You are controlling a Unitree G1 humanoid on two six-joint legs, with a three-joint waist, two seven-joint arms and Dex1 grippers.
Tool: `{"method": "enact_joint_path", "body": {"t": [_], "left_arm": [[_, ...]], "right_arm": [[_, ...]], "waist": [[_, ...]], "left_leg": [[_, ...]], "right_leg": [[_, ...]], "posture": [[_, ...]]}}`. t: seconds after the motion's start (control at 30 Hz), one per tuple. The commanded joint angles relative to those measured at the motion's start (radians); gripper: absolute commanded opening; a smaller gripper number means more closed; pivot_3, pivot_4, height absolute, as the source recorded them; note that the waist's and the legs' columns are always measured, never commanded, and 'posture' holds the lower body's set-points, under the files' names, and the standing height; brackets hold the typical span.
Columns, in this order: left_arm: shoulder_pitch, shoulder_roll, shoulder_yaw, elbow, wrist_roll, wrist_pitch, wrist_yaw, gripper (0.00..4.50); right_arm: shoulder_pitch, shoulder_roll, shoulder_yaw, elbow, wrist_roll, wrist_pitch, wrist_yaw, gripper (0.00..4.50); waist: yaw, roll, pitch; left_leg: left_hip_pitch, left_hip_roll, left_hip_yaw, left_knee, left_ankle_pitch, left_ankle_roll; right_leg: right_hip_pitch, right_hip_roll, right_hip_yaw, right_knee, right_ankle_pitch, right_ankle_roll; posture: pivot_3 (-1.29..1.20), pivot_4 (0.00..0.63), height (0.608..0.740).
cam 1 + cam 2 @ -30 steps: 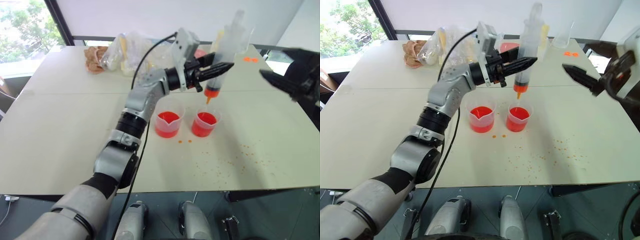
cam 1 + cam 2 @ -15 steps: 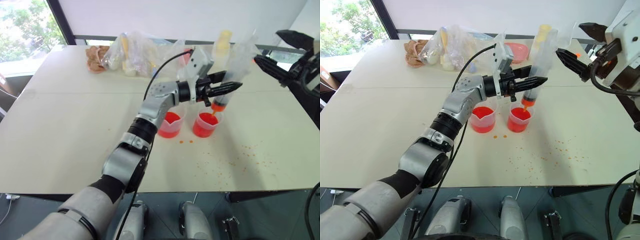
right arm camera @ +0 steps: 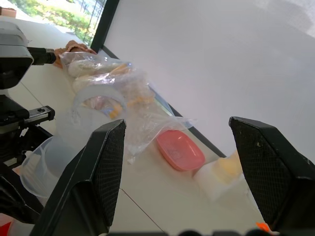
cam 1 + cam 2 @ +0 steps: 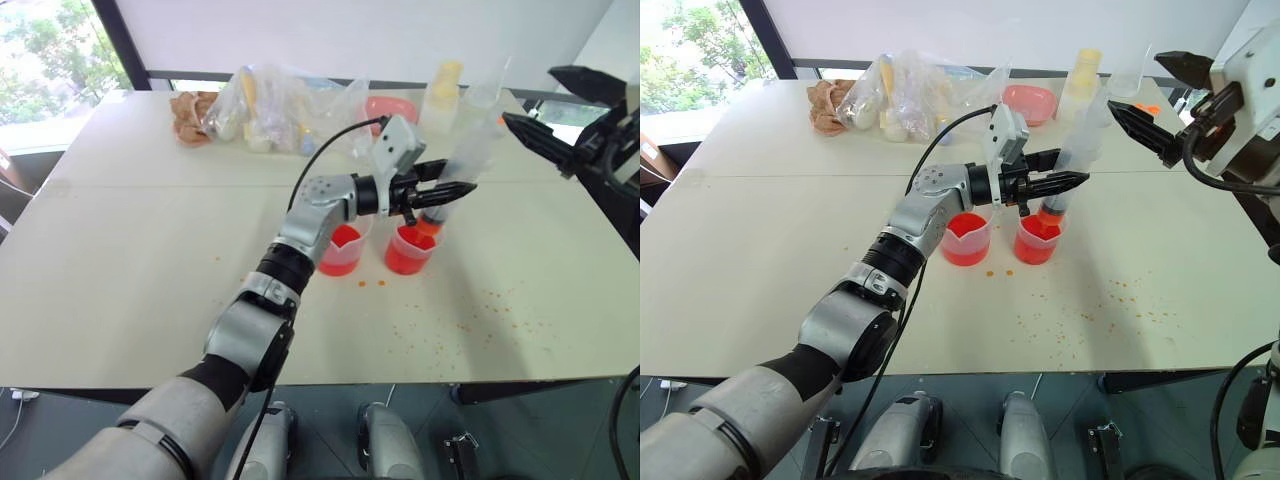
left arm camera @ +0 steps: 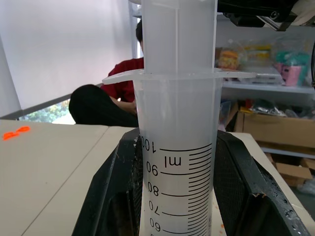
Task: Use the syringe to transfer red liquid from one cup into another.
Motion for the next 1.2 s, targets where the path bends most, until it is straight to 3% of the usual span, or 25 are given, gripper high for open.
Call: {"method": "enact_joint_path", "body": {"t": [0.03, 0.2, 0.23, 0.3, 0.47, 1.2], "left_arm": [[-0.015, -0.009, -0.005, -0.010, 0.007, -0.021, -0.011, 1.42], [0.000, -0.013, -0.018, -0.026, 0.013, -0.020, -0.031, 1.42], [0.001, -0.013, -0.018, -0.029, 0.014, -0.019, -0.031, 1.42], [0.002, -0.013, -0.018, -0.033, 0.014, -0.017, -0.030, 1.42], [0.001, -0.009, -0.010, -0.052, 0.008, -0.009, -0.021, 1.42], [-0.056, -0.005, 0.050, -0.190, -0.051, 0.046, 0.057, 1.42]], "right_arm": [[-0.003, 0.001, -0.027, -0.047, 0.024, -0.001, 0.004, 3.48], [-0.008, 0.026, -0.004, -0.036, 0.011, -0.019, -0.009, 3.48], [-0.011, 0.032, 0.001, -0.030, 0.005, -0.026, -0.009, 3.24], [-0.007, 0.039, 0.009, -0.023, -0.002, -0.039, 0.000, 2.63], [0.000, 0.055, 0.022, -0.028, 0.010, -0.047, 0.012, 0.04], [0.093, 0.200, 0.116, -0.179, 0.083, 0.086, -0.066, 0.04]], "waist": [[0.000, 0.000, 0.000], [0.000, 0.000, 0.000], [0.000, 0.000, 0.000], [0.000, 0.000, 0.000], [0.000, 0.000, 0.000], [0.000, 0.000, 0.000]], "left_leg": [[0.000, 0.000, 0.000, 0.000, 0.000, 0.000], [0.000, 0.000, 0.000, 0.000, 0.000, 0.000], [0.000, 0.000, 0.000, 0.000, 0.000, 0.000], [0.000, 0.000, 0.000, 0.000, 0.000, 0.000], [0.000, 0.000, 0.000, 0.000, 0.000, 0.000], [0.000, 0.000, 0.000, 0.000, 0.000, 0.000]], "right_leg": [[0.000, 0.000, 0.000, 0.000, 0.000, 0.000], [0.000, 0.000, 0.000, 0.000, 0.000, 0.000], [0.000, 0.000, 0.000, 0.000, 0.000, 0.000], [0.000, 0.000, 0.000, 0.000, 0.000, 0.000], [0.000, 0.000, 0.000, 0.000, 0.000, 0.000], [0.000, 0.000, 0.000, 0.001, 0.000, 0.000]], "posture": [[0.00, 0.150, 0.740], [0.00, 0.150, 0.740], [0.00, 0.150, 0.740], [0.00, 0.150, 0.740], [0.00, 0.150, 0.740], [0.00, 0.150, 0.740]]}}
